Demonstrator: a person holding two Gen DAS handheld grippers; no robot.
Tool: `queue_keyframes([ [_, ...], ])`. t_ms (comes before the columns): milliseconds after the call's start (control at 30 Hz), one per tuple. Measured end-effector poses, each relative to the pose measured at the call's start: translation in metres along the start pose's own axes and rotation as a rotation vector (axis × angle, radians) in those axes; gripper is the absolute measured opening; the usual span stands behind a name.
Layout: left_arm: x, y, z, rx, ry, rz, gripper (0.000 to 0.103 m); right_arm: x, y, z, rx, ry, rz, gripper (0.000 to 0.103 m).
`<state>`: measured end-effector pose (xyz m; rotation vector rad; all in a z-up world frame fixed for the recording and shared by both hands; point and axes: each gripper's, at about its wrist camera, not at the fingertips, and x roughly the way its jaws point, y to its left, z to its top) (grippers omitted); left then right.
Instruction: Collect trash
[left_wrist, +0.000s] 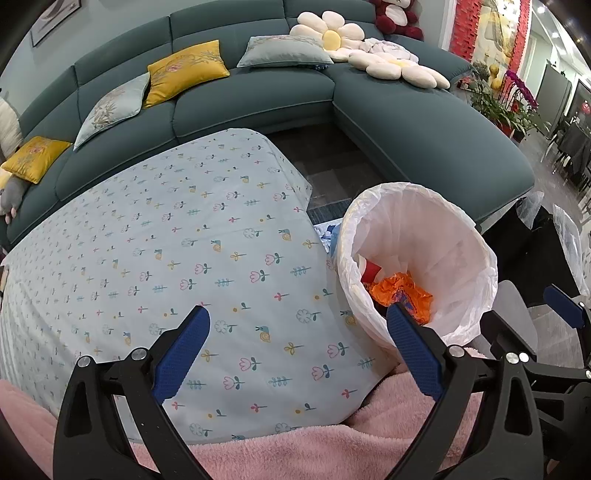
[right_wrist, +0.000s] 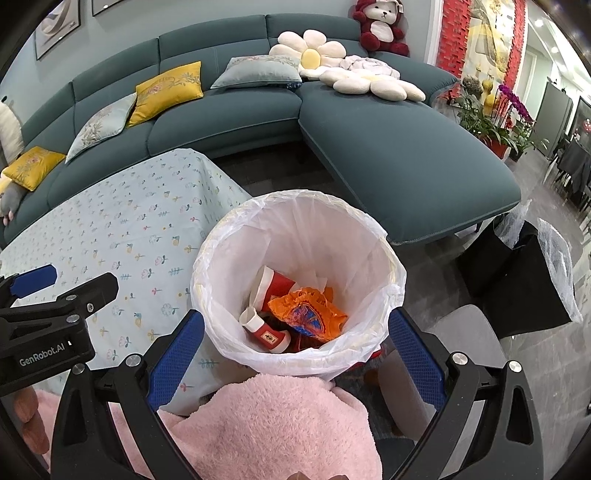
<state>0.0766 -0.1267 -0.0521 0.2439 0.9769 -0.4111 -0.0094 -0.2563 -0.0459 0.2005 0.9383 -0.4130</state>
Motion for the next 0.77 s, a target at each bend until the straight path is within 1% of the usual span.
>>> queue_keyframes([
  [567, 0.0042, 0.0000, -0.0009, 0.008, 0.013, 0.001, 0.092, 0.0019, -0.0017, 0.0000, 0.002, 0.003, 0.000, 0.096],
  [767, 0.0063, 0.0017, -0.0011, 0.008, 0.012, -0.017, 0.092, 0.0029, -0.0004, 0.0006, 0.004, 0.005, -0.001, 0.096],
])
